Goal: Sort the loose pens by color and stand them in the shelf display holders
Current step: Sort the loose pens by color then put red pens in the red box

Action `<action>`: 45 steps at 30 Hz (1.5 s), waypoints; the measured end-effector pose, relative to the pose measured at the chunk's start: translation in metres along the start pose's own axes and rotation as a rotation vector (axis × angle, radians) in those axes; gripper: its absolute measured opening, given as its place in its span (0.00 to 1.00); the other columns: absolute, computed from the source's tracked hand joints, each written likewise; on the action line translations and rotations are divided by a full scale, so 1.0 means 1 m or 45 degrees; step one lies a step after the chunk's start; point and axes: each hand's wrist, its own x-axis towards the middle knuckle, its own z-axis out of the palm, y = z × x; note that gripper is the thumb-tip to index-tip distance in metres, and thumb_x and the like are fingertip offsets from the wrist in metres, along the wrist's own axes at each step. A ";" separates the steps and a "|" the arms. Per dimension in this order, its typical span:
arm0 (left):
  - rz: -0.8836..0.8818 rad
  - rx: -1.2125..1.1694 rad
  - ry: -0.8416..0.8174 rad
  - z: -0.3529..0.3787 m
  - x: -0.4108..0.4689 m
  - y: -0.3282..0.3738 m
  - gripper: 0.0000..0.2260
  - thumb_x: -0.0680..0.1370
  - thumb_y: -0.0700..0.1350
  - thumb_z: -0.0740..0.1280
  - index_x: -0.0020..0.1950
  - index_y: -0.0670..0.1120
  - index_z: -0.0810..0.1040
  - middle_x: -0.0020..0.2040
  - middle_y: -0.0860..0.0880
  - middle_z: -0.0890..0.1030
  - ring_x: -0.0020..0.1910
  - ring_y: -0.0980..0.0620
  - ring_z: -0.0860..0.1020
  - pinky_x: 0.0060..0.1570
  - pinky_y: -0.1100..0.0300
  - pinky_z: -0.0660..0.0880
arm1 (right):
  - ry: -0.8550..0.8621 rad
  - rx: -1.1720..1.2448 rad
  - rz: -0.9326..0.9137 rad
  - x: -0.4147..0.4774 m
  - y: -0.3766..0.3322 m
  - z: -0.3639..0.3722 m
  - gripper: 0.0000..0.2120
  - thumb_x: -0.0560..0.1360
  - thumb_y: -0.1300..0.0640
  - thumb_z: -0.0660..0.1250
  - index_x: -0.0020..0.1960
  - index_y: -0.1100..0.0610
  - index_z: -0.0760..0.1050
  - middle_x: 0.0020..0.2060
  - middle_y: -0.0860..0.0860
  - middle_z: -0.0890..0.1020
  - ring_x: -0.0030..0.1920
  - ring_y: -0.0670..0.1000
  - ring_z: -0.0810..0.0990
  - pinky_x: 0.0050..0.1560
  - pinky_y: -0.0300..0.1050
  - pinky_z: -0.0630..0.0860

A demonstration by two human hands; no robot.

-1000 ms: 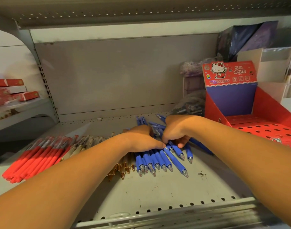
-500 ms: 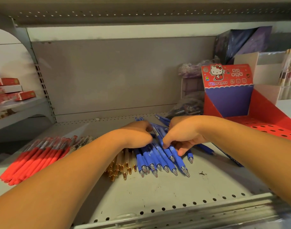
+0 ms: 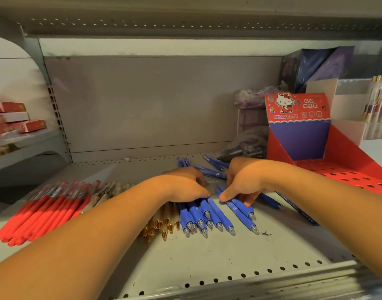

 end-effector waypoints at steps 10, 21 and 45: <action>0.005 0.075 -0.011 -0.014 -0.011 -0.003 0.15 0.79 0.56 0.63 0.54 0.46 0.80 0.51 0.45 0.81 0.45 0.49 0.76 0.45 0.54 0.72 | 0.150 -0.210 -0.125 0.010 -0.007 -0.010 0.15 0.79 0.53 0.67 0.48 0.66 0.81 0.42 0.58 0.85 0.38 0.54 0.83 0.36 0.44 0.83; -0.101 0.023 0.003 -0.030 -0.032 -0.042 0.14 0.81 0.59 0.60 0.55 0.52 0.78 0.52 0.49 0.80 0.50 0.53 0.77 0.49 0.59 0.73 | 0.285 -0.473 -0.196 0.110 -0.053 0.003 0.17 0.73 0.45 0.70 0.33 0.53 0.71 0.29 0.50 0.73 0.31 0.50 0.73 0.33 0.44 0.69; -0.078 0.074 -0.095 -0.033 -0.032 -0.047 0.19 0.80 0.61 0.60 0.62 0.50 0.76 0.58 0.48 0.79 0.55 0.50 0.77 0.57 0.52 0.75 | 0.119 -0.095 -0.203 0.147 -0.104 0.002 0.09 0.81 0.58 0.56 0.45 0.62 0.68 0.32 0.59 0.75 0.26 0.52 0.75 0.26 0.41 0.74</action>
